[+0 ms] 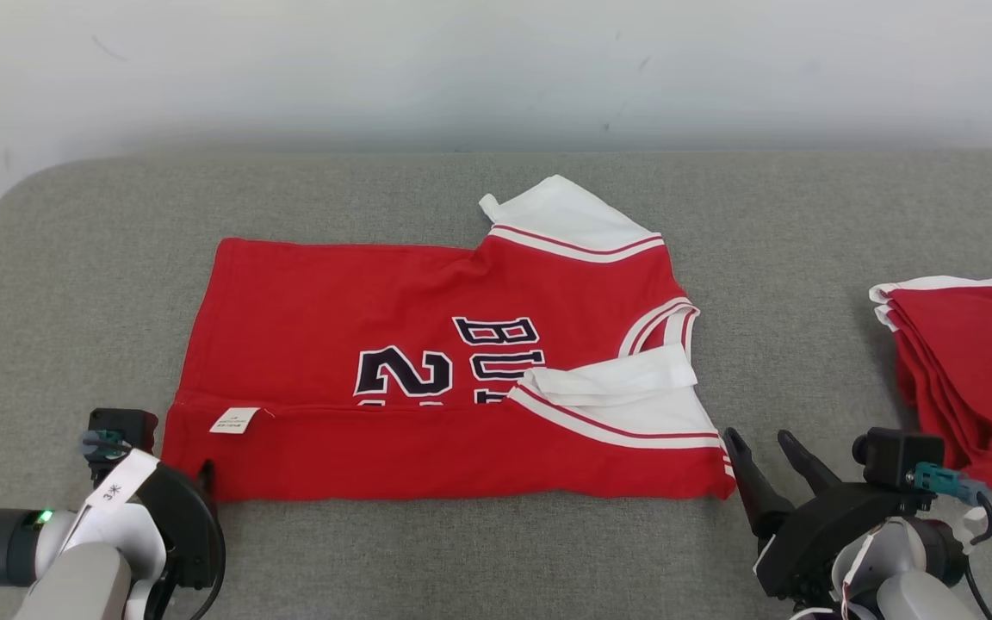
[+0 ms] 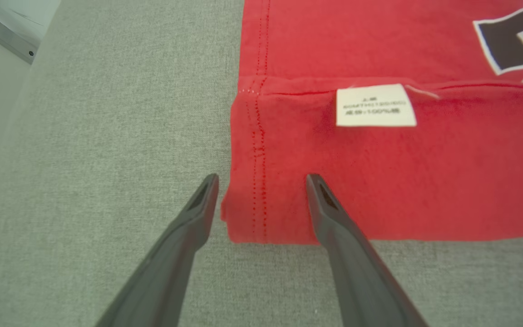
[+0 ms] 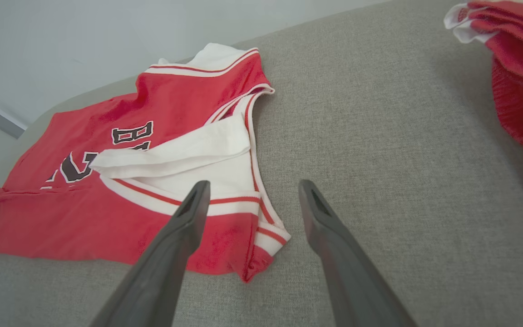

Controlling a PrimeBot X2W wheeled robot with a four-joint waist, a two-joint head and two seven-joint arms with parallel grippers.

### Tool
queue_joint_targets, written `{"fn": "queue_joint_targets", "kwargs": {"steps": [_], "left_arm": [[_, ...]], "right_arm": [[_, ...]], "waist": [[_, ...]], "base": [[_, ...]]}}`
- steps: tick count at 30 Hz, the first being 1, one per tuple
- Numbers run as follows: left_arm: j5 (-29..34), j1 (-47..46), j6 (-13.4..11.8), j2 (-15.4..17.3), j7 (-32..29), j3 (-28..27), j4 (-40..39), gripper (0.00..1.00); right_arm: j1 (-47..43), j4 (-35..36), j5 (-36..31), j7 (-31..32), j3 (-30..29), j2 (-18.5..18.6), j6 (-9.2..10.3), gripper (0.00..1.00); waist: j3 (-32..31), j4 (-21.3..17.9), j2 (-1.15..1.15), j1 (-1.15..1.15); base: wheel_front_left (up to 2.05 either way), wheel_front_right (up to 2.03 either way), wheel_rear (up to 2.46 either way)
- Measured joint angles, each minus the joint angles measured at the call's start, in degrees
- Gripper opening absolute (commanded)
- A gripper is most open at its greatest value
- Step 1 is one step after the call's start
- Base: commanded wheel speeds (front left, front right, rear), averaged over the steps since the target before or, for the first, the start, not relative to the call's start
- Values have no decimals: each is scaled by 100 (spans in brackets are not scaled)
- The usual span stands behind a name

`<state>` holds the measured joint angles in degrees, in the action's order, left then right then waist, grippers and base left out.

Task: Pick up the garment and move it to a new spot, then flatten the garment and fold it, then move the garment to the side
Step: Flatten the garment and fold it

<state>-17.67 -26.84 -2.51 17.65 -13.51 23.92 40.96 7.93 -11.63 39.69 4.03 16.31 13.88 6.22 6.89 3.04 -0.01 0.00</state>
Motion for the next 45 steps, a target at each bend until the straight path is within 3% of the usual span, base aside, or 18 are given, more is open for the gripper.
{"fn": "queue_joint_targets", "kwargs": {"steps": [19,27,29,31,33,40,45], "left_arm": [[-19,-34,9,3,252,-68,430,100],[-127,-30,213,-122,304,-56,553,100],[-163,-25,252,-131,304,-56,589,66],[-164,-25,253,-141,304,-56,617,50],[-168,-24,254,-153,304,-56,647,43],[-175,-33,259,-213,304,-48,733,32],[-179,-54,260,-223,314,-47,788,38]], "right_arm": [[-32,-380,-164,338,92,-174,85,100],[-130,-453,-208,513,96,-172,86,100],[-173,-478,-208,565,115,-172,86,100],[-186,-488,-209,609,125,-181,87,100],[-188,-494,-209,615,125,-194,89,100],[-183,-530,-249,712,122,-250,90,100],[-140,-557,-290,714,99,-304,90,100]], "waist": [[39,52,0,0],[-10,76,0,0],[-18,81,0,0],[-26,87,1,0],[-33,94,0,0],[-53,127,1,0],[-54,137,1,0]], "base": [[0,0,0],[0,0,0],[0,0,0],[0,0,0],[0,0,0],[0,0,0],[0,0,0]]}}
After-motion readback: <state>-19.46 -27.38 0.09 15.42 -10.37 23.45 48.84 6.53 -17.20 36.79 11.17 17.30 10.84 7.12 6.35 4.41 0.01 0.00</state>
